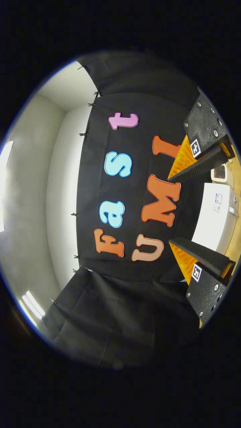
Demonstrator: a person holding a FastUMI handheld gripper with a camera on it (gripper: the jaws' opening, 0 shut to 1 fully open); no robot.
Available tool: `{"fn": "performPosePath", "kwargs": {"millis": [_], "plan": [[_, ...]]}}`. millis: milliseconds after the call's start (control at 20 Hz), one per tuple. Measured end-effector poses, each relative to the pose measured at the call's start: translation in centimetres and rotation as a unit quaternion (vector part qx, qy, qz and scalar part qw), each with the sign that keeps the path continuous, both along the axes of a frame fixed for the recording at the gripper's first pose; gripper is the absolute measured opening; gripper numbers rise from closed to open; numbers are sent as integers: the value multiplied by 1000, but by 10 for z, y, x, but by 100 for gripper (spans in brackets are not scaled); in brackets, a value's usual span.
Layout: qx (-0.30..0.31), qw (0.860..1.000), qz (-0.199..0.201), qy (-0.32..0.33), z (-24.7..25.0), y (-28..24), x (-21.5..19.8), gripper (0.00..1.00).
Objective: Open the microwave, put the food inside, and close the microwave door.
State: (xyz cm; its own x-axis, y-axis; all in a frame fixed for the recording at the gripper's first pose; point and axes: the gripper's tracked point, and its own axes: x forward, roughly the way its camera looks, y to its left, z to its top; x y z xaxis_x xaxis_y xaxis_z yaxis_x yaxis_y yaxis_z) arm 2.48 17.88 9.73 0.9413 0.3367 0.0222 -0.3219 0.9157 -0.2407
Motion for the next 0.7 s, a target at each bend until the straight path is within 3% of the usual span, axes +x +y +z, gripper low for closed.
{"fn": "performPosePath", "kwargs": {"millis": [350,700], "plan": [[39,999,5,7,20,-12,-3,99],[28,998,-4,-53,49,-30,-12,98]]}}
